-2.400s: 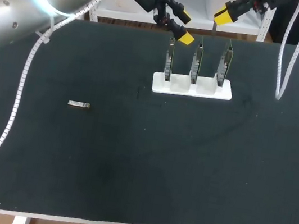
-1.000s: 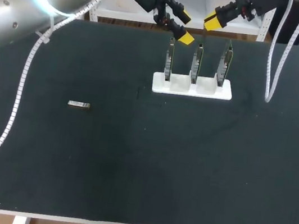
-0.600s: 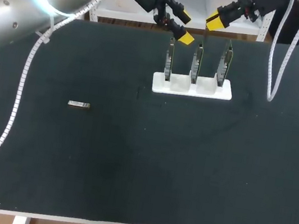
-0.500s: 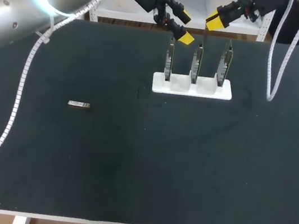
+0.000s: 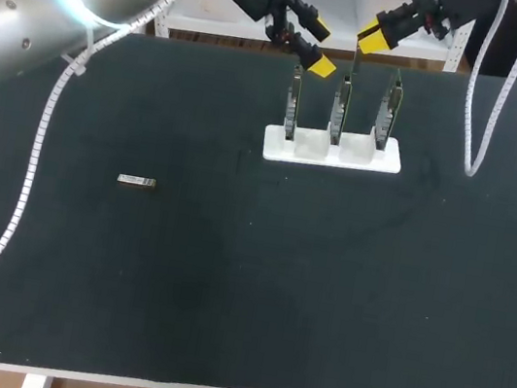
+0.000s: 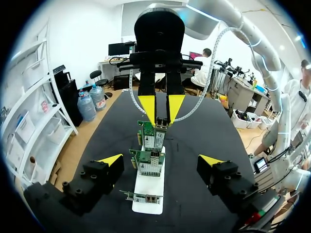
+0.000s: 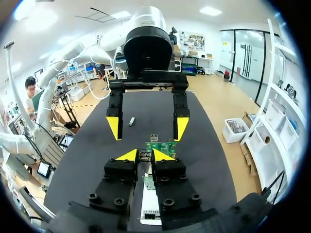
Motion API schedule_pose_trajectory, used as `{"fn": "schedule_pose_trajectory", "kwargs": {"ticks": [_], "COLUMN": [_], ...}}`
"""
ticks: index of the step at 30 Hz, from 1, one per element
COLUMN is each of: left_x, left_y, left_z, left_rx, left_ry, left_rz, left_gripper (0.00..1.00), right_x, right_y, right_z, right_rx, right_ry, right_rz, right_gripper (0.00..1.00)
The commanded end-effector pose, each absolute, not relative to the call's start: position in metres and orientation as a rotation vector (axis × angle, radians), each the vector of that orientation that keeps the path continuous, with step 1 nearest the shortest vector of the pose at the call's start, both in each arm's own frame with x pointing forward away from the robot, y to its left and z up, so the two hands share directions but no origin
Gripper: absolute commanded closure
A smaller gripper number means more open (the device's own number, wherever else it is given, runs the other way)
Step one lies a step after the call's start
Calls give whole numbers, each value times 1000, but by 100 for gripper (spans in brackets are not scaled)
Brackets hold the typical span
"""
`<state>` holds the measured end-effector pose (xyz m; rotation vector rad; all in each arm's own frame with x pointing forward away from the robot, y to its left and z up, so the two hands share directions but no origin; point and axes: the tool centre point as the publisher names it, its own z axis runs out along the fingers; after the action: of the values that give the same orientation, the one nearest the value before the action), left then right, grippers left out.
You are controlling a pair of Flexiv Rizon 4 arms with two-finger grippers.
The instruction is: Pick up the optical module with the left hand, and insert it into the network port with the right hand.
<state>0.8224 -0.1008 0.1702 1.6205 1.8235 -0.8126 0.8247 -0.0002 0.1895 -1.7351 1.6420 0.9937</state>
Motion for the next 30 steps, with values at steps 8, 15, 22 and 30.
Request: {"fn": "schedule_pose_trajectory", "kwargs": {"ticks": [8, 15, 22, 30], "left_x": [825, 825, 825, 825], "left_y": [-102, -102, -102, -102], "left_z": [171, 171, 171, 171], "left_rx": [1624, 1624, 1624, 1624], "left_ry": [1828, 1828, 1828, 1828], "left_rz": [-812, -812, -812, -812], "left_gripper": [0, 0, 0, 0], "right_x": [831, 834, 836, 837], "right_y": [2, 3, 3, 3], "right_z": [186, 185, 184, 184], "right_rx": [-1923, -1932, -1952, -1999], "right_ry": [1554, 1551, 1535, 1483], "right_rz": [1306, 1315, 1337, 1392], "right_gripper": [100, 100, 100, 100]}}
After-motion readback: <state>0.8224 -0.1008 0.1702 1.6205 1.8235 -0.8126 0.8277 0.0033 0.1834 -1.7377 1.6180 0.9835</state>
